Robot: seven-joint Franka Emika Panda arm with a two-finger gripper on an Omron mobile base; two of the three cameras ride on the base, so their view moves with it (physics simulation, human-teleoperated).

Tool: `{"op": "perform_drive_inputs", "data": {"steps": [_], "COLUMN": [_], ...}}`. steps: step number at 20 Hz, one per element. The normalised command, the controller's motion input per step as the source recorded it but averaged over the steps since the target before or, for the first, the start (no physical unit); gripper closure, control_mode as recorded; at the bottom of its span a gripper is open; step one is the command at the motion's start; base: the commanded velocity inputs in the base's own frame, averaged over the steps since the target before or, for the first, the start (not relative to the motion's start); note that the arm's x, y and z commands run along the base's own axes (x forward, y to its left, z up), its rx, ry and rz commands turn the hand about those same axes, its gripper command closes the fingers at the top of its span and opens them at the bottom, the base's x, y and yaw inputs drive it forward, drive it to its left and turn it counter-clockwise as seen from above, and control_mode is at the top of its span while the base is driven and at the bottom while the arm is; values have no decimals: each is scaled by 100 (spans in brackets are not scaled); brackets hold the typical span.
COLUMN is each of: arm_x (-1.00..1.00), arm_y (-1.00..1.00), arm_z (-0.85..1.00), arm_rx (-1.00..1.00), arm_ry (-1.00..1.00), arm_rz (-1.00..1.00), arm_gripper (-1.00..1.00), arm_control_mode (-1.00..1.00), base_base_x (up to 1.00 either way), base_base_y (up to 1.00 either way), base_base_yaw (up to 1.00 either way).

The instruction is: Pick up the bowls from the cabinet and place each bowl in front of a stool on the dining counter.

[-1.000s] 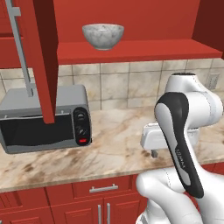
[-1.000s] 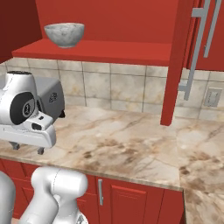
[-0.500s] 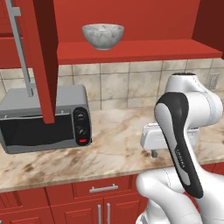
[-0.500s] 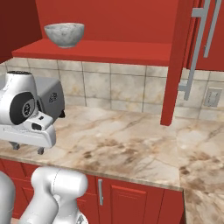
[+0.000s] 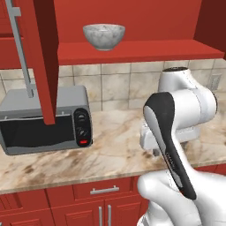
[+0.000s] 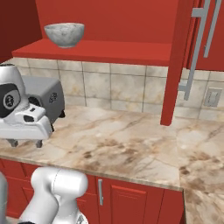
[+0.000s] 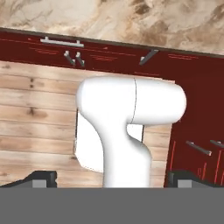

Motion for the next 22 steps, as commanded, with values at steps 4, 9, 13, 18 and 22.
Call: {"op": "perform_drive_inputs", "data": {"steps": [4,9,13,18,22], "arm_x": [0,1,2,0,3], "arm_y": [-6,-44,-54,-2,1], "arm_z": [31,49,50,41,27], "arm_rx": [-60,-26,-10,-16,-4], "arm_ry": [-17,-16,-10,-10,-22], "arm_rz": [28,47,52,35,42], "arm_gripper": [-100,-100,-100,-100,-100], "arm_control_mode": [-100,-100,-100,-100,-100], "base_base_x": [0,0,0,0,0], "base_base_y": [0,0,0,0,0], "base_base_yaw": [0,0,0,0,0]}}
